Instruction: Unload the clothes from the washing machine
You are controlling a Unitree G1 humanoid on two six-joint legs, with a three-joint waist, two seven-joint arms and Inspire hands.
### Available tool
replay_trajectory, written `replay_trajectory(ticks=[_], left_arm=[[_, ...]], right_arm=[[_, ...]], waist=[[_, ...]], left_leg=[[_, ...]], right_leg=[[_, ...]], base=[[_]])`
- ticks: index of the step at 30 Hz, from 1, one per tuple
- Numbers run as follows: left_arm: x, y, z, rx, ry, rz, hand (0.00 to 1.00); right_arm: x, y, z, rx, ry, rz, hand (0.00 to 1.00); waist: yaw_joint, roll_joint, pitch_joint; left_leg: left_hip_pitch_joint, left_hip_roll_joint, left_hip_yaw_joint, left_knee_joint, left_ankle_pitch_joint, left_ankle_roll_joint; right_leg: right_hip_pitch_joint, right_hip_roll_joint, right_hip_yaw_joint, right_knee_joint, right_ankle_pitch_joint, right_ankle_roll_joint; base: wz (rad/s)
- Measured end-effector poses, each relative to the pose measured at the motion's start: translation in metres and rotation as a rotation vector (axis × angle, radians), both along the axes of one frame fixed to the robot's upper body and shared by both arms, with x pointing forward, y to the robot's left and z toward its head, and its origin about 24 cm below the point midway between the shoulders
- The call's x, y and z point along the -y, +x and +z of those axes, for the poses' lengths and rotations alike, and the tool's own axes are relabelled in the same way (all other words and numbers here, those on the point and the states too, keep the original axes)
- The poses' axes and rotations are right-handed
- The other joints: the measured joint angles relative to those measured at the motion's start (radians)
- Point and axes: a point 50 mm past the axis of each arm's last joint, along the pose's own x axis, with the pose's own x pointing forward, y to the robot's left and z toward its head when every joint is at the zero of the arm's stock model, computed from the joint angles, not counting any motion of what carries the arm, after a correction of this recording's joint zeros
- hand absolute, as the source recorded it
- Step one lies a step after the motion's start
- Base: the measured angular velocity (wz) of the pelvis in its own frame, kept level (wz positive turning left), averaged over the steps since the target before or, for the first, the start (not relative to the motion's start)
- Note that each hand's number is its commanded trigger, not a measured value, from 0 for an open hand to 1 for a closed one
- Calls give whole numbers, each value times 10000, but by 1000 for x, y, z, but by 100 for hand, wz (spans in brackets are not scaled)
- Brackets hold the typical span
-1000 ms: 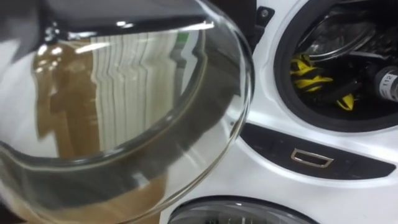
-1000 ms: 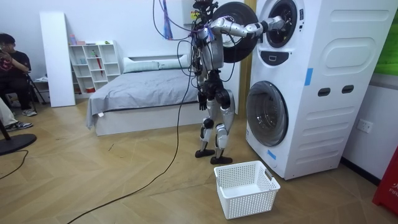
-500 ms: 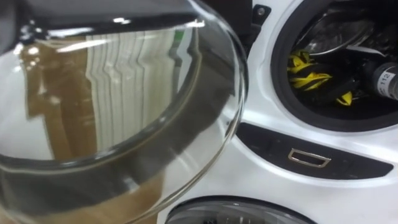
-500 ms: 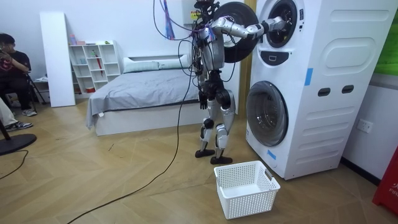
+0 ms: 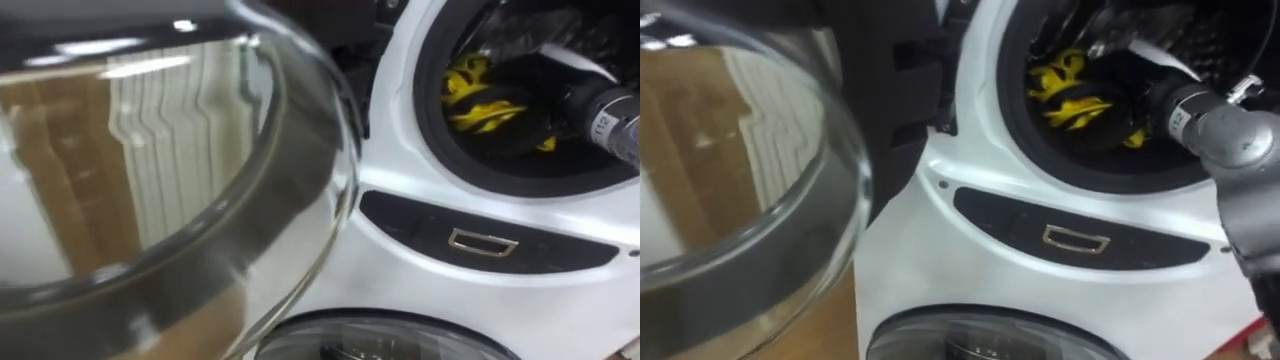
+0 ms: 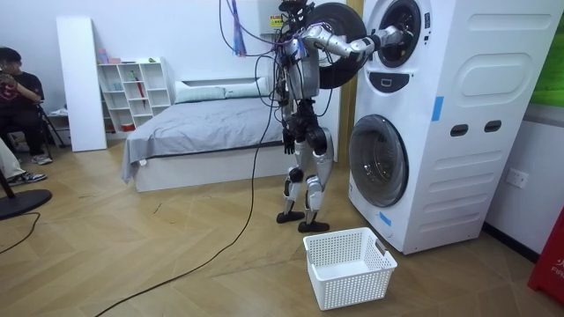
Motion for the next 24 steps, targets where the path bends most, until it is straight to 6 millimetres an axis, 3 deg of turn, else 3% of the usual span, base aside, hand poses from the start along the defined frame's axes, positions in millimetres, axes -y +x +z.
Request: replay_trajectory(ticks=[5,12,18,22,24], left_arm=[[2,-10,-1,2,93,208,0],[4,-18,-2,142,531,729,0],[16,-32,-6,-112,279,1120,0],[19,-36,-7,-215,242,1174,0],[21,-37,-7,-147,186,1398,0]], right_arm=[[-15,-29,-14,625,19,531,100],[-16,-59,-33,1485,629,437,100],[-13,-70,-50,2016,1767,-133,100],[-13,-76,-53,2408,2033,-286,100],[-11,-79,-48,2901,2110,-347,100]], waist=[[-285,154,57],[-543,208,92],[-553,268,83],[-597,435,83],[-663,617,91]], left_leg=[[267,27,226,-152,2,-4],[283,16,613,-154,-2,-4],[344,13,633,-154,-6,0],[304,17,629,-161,-30,31],[268,57,630,-164,-134,110]], right_leg=[[139,55,241,-21,-47,65],[110,75,497,-36,-71,107],[141,130,812,-31,-58,136],[75,190,1043,-15,-53,146],[16,239,1056,18,-47,156]], base=[[-12],[-9],[-1],[0],[0]])
